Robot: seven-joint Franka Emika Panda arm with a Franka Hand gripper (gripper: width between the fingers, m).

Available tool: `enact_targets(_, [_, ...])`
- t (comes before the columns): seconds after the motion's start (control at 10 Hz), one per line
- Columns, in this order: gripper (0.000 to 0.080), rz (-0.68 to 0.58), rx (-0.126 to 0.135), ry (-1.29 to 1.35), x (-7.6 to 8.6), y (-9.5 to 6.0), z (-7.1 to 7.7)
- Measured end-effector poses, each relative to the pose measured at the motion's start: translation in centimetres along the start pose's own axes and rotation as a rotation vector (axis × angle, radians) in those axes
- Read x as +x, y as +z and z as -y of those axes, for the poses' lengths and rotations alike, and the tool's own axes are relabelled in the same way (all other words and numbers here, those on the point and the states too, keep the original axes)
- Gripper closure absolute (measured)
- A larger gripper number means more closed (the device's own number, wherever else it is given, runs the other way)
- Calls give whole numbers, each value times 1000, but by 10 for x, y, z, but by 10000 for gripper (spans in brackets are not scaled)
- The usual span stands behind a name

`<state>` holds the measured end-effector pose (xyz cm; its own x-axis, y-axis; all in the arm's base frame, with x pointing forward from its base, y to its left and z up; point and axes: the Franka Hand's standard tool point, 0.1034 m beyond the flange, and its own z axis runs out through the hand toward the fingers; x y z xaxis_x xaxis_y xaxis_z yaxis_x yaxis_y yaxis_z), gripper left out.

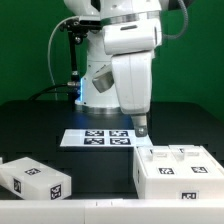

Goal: Assemble cabinet

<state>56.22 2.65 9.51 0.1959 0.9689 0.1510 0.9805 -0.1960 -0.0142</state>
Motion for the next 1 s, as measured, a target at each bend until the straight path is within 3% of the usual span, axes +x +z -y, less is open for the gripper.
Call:
enact_targets(0.5, [3,-3,0,20,-2,3,0])
enact_targets(0.6, [3,-9,-18,111,-5,3,2])
enact_targets(0.8, [3,-9,-15,266,-6,4,11])
enact_targets(0.9, [3,-23,-45,348,-6,6,10])
enact_targets(1.0, [3,-27,-49,444,-2,7,12])
